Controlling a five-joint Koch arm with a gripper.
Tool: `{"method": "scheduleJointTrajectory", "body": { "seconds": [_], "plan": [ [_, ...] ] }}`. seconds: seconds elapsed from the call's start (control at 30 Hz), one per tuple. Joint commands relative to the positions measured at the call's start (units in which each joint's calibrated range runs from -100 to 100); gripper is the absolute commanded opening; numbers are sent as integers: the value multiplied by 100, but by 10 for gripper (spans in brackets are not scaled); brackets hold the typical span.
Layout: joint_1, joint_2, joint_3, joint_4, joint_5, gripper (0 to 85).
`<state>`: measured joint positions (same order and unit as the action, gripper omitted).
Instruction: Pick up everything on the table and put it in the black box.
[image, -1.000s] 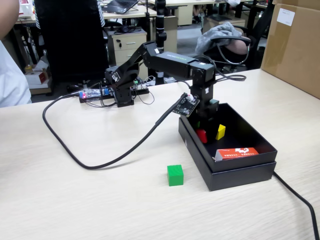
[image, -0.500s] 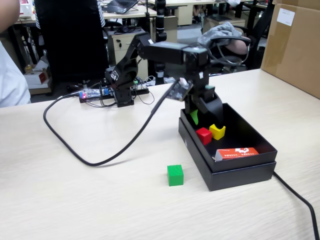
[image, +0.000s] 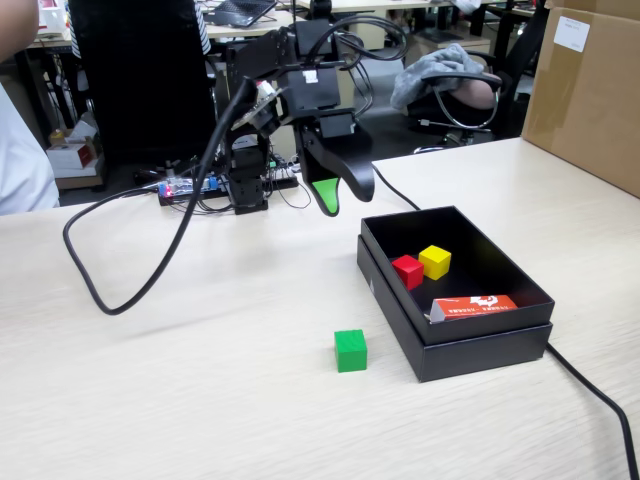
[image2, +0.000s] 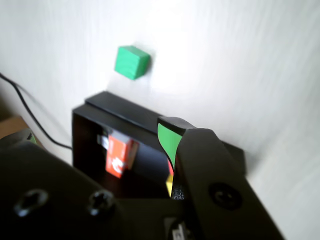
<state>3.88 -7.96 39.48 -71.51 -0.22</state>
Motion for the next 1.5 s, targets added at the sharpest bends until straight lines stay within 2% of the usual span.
{"method": "scheduleJointTrajectory", "body": {
  "seconds": [0.0, 0.17, 0.37, 1.03, 1.13, 1.33, 1.47],
  "plan": [
    [-107, 687, 957, 2, -24, 489],
    [-186, 2328, 2154, 2, 24, 487],
    [-215, 3670, 2643, 10, 44, 485],
    [-200, 5300, 3305, 19, 20, 471],
    [-200, 5426, 3305, 19, -5, 434],
    [-205, 5587, 3287, 2, -49, 428],
    [-205, 5598, 3287, 2, -68, 297]
  ]
}}
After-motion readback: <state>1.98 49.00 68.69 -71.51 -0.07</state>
